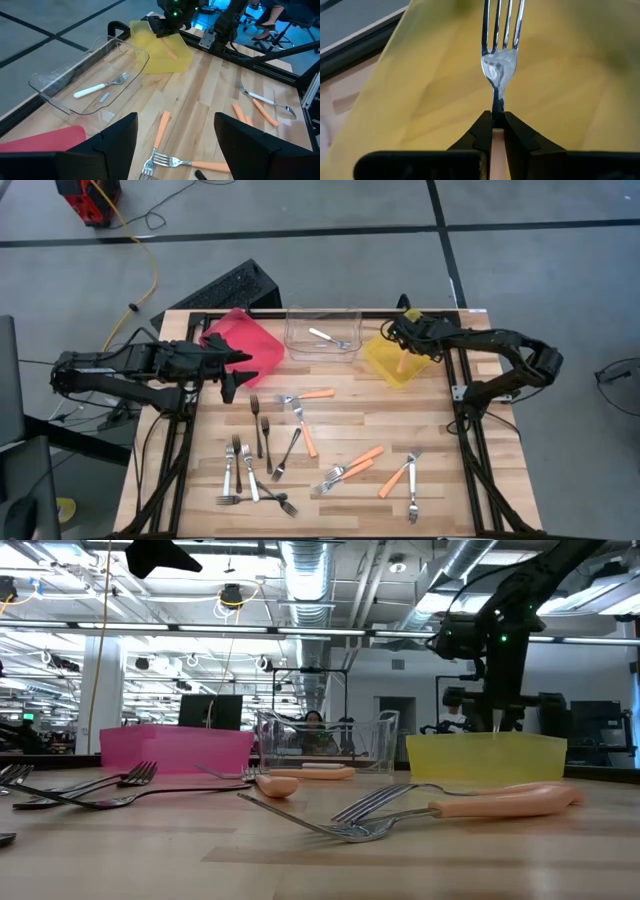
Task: Sort silverware by color (type)
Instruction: Put the orange fork into the yellow bin
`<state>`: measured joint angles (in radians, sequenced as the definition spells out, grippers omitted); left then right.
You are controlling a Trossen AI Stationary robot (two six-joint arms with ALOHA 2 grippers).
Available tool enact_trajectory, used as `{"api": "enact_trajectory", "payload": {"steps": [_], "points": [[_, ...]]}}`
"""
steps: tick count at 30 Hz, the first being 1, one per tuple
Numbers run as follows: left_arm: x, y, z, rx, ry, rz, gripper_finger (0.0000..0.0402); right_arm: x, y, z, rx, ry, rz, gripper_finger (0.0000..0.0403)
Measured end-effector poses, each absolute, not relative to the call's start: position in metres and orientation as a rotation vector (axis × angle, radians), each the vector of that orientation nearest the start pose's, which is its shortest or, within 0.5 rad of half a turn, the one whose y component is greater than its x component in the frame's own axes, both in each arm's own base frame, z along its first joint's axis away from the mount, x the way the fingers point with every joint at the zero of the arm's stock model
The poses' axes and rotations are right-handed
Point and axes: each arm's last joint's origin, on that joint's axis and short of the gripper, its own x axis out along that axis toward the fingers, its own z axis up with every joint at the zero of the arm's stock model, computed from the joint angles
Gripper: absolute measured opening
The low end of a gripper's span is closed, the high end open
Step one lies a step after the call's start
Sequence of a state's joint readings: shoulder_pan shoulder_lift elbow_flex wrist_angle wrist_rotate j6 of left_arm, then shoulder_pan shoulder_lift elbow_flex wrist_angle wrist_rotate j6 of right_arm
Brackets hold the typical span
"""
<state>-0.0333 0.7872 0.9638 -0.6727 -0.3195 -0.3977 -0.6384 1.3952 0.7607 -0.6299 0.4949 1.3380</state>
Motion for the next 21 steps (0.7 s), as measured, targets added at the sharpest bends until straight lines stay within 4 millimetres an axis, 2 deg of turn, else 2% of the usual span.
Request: {"api": "enact_trajectory", "payload": {"steps": [9, 21], "points": [[0.148, 0.004, 0.347, -0.299, 0.429, 0.375, 0.0247, 0.174, -0.16, 0.178, 1.05, 0.482, -1.721, 0.0057], [0.147, 0.004, 0.345, -0.296, 0.447, 0.379, 0.0247, 0.186, -0.16, 0.158, 1.032, 0.553, -1.729, 0.0059]]}}
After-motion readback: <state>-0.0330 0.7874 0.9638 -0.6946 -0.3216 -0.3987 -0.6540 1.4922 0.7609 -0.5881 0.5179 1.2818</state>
